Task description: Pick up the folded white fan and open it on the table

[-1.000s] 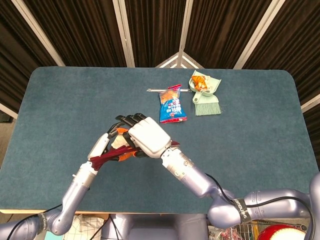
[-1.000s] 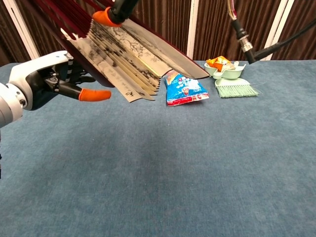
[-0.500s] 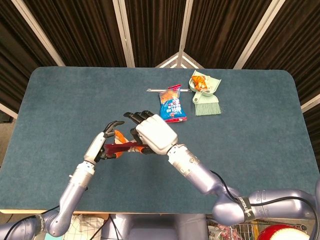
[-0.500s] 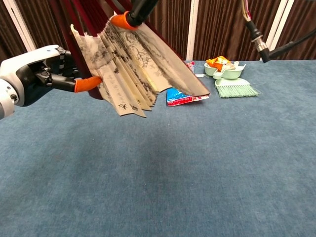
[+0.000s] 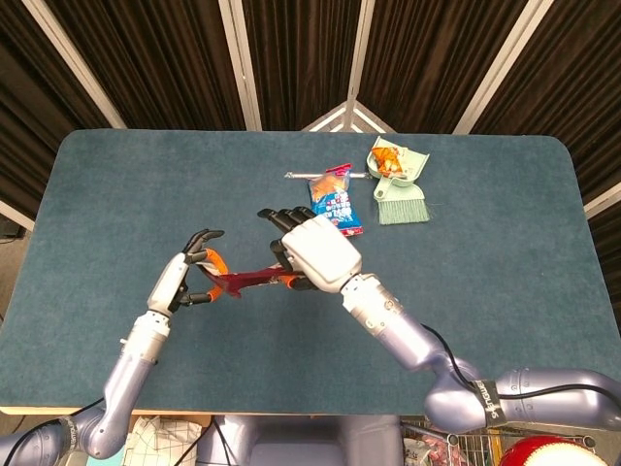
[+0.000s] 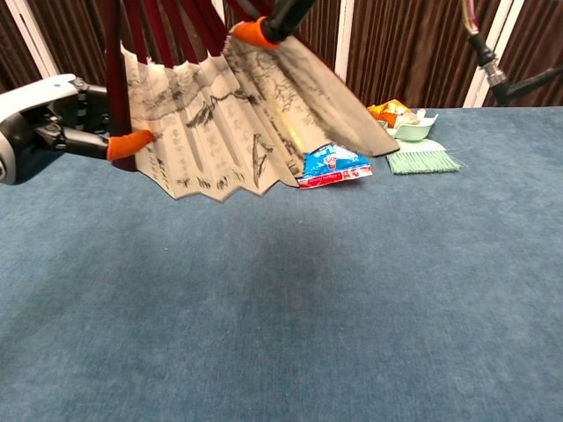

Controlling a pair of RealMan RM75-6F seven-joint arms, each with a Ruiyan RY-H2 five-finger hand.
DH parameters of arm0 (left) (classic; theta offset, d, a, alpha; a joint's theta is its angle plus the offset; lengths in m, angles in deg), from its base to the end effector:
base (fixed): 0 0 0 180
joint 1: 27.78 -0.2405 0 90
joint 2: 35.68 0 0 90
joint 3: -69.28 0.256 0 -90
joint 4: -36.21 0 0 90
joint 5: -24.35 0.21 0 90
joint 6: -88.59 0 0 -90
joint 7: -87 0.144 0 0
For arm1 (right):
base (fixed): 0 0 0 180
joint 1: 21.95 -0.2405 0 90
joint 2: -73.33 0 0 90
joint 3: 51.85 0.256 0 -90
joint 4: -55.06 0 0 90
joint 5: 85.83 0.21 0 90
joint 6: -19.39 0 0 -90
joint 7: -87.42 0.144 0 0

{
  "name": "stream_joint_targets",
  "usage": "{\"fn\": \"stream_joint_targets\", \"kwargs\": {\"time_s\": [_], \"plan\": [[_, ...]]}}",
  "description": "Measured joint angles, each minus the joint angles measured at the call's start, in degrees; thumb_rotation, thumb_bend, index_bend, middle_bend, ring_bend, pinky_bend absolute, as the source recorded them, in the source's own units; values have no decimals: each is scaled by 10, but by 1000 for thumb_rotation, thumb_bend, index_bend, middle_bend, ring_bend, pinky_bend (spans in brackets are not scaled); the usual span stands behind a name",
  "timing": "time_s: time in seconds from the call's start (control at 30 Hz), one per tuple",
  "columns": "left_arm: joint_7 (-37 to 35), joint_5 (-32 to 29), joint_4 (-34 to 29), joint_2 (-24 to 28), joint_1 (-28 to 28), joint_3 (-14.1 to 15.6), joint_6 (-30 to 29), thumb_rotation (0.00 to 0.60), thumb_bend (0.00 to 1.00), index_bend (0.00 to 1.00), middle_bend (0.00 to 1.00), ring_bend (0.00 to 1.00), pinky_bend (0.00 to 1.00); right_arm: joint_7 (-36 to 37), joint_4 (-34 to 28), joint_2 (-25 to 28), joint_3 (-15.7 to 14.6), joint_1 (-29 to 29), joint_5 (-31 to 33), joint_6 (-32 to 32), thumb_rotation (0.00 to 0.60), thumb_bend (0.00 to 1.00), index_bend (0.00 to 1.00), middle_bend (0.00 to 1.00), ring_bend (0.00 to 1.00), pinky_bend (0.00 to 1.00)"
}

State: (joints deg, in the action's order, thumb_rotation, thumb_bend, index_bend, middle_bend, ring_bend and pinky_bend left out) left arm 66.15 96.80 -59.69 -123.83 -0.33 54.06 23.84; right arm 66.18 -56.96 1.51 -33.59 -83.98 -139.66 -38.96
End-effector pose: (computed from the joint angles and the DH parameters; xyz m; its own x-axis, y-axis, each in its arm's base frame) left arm -0.1552 0.2967 0.0174 -0.4332 0.2869 0.8544 0.8713 -0.1092 0.4785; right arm 0.0315 -0.3360 0.0740 0.3059 -0.1640 0.9378 -0.7543 -0.6428 0.1336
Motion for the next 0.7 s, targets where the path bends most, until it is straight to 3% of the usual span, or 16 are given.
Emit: {"fn": "stream_joint_targets", "kwargs": {"time_s": [0.23,0.47,0.7], "plan": [[12,28,20,-6,-5,0,-41,600,552,590,166,0,36,21,14,22,-6,22,-27,-3,600,562,841,180,227,238],[43,85,74,-46,-11,4,-123,600,552,590,173,0,37,40,32,36,-16,50,-67,-19,600,564,841,180,227,238],[84,129,123,-67,-9,13,-162,600,551,591,177,0,37,54,56,41,-26,74,-111,-43,600,564,841,180,227,238]]}}
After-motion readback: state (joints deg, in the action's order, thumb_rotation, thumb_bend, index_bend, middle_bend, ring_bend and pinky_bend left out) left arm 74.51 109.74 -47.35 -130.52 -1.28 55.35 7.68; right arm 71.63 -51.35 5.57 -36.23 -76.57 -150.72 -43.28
